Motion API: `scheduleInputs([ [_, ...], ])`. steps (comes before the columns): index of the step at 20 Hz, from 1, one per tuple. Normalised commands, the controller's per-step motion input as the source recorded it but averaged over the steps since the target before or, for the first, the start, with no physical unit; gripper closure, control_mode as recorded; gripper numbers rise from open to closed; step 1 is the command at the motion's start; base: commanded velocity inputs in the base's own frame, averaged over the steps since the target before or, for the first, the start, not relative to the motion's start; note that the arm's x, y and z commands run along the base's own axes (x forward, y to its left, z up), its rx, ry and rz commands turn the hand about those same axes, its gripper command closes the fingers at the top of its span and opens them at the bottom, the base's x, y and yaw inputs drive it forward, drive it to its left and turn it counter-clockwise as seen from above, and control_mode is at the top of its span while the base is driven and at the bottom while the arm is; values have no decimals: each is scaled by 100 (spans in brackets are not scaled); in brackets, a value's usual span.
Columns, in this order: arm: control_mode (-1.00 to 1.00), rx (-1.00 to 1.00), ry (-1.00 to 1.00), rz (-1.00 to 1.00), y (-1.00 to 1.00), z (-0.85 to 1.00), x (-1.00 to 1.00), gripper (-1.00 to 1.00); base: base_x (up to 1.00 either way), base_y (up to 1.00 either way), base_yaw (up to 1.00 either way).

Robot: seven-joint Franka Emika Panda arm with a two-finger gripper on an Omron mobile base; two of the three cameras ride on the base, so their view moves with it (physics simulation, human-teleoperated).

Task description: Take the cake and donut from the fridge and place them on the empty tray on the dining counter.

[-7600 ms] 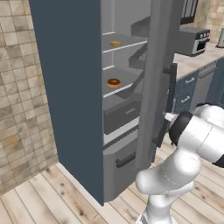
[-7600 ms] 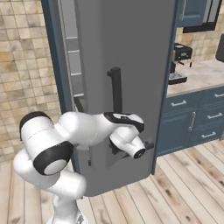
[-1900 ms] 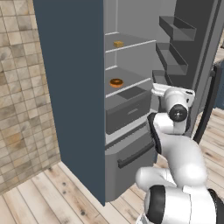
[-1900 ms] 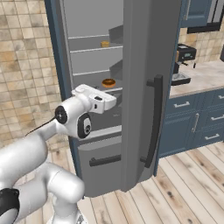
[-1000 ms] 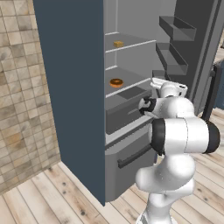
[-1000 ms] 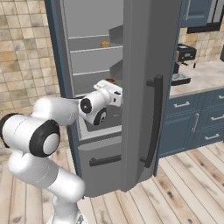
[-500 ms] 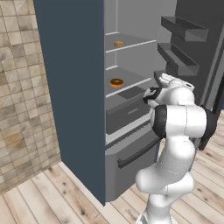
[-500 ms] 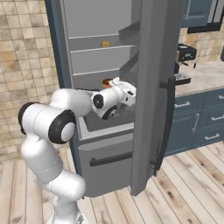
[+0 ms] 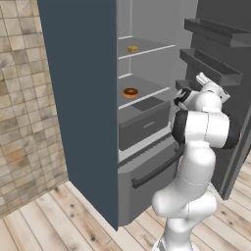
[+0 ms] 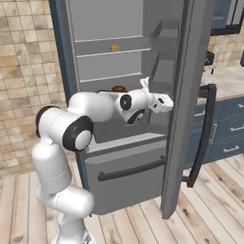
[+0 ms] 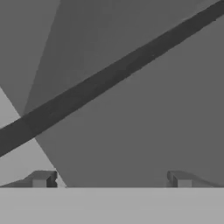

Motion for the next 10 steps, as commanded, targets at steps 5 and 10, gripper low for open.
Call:
scheduleInputs([
  [5,-100,24,-5,0,-100,-25,53,-100,0,0,0],
  [10,-100,22,-6,0,-95,-23,48,-100,0,0,0],
])
